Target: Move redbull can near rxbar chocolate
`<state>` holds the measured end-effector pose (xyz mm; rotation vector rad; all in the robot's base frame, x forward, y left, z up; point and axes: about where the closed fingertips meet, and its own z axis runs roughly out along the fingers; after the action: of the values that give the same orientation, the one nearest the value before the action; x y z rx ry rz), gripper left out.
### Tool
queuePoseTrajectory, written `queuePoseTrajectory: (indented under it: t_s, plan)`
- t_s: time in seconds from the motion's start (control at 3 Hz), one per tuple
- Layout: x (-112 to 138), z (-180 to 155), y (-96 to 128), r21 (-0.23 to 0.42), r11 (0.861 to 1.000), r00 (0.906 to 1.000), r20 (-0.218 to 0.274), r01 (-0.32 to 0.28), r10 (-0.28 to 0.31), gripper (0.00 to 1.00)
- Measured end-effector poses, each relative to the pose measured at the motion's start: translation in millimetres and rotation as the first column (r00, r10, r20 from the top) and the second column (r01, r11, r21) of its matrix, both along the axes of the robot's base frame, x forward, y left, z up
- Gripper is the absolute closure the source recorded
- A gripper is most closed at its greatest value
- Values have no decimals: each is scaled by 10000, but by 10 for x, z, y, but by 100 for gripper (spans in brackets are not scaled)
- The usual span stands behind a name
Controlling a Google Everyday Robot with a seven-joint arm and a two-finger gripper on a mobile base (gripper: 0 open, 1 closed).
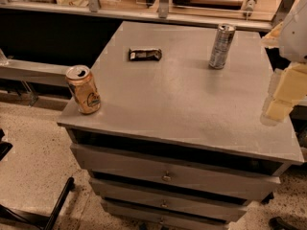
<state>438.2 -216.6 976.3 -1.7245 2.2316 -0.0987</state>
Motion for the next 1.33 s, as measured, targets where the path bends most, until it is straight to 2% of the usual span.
queuePoseTrajectory:
  t_s: [0.33, 0.67, 1.0, 1.33]
  plan:
    - [0, 0, 0, 0, 10000, 10000, 2, 0, 0, 0]
    - [195, 104, -125, 321, 9991, 9973, 669, 279, -300, 0]
    - [626, 278, -437, 1217, 9901, 9797, 1789, 694, -906, 0]
    - [1212, 441, -671, 2874, 9549, 9393, 3014, 744, -1639, 0]
